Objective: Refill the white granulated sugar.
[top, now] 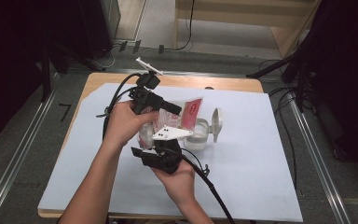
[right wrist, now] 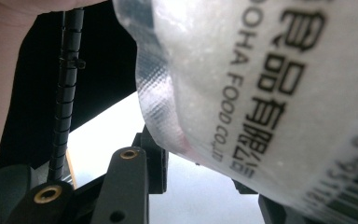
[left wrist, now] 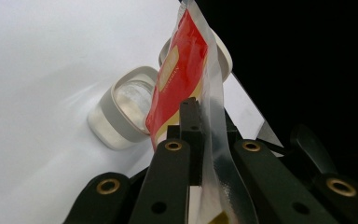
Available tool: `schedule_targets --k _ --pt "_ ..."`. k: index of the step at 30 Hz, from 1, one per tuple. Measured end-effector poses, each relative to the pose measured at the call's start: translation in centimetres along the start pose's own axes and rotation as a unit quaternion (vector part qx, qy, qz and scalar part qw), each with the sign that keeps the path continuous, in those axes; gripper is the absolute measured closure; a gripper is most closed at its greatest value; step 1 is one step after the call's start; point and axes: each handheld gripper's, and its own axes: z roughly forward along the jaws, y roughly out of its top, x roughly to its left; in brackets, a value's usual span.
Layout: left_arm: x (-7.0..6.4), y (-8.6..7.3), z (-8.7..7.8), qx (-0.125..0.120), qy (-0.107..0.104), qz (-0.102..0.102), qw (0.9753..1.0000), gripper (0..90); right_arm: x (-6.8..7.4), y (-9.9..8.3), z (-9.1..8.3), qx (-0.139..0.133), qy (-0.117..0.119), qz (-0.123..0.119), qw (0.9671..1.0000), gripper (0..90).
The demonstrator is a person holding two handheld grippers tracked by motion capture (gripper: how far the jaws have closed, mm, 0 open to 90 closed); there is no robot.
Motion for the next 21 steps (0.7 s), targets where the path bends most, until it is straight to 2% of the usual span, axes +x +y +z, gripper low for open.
schedule_targets --k 2,3,10,11,12,13,15,21 --pt "-0.1 0.1 0.0 -0.002 0.002 0.0 1.0 88.2 0.0 0.0 0.0 -0.001 0.001 0.0 1.0 64.4" --pt "-0.1 0.1 0.0 -0.001 0.006 0.008 0.9999 88.2 0.0 0.0 0.0 -0.002 0.0 0.0 1.0 64.5" --pt "-0.4 0.3 0.1 -0.01 0.012 0.004 0.9999 87.9 -0.3 0.2 -0.1 -0.006 -0.001 0.004 1.0 64.4" --pt "-0.3 0.4 -0.1 -0.005 0.015 0.007 0.9999 87.9 -0.4 0.2 -0.1 -0.008 0.0 0.004 1.0 64.4" --pt "-0.3 0.4 0.0 -0.008 0.013 0.002 0.9999 88.0 -0.4 0.3 0.0 -0.009 0.001 0.004 1.0 64.4" --pt "-0.1 0.5 -0.1 -0.004 0.015 0.008 0.9999 88.0 -0.4 0.3 0.0 -0.008 0.002 0.004 1.0 64.4" --pt "0.0 0.6 0.0 -0.011 0.009 -0.005 0.9999 88.2 -0.5 0.5 0.1 -0.006 0.001 0.005 1.0 64.4" --pt "0.5 1.2 0.0 -0.012 0.004 -0.005 0.9999 88.1 -0.8 0.9 0.1 -0.007 -0.005 0.005 1.0 64.5"
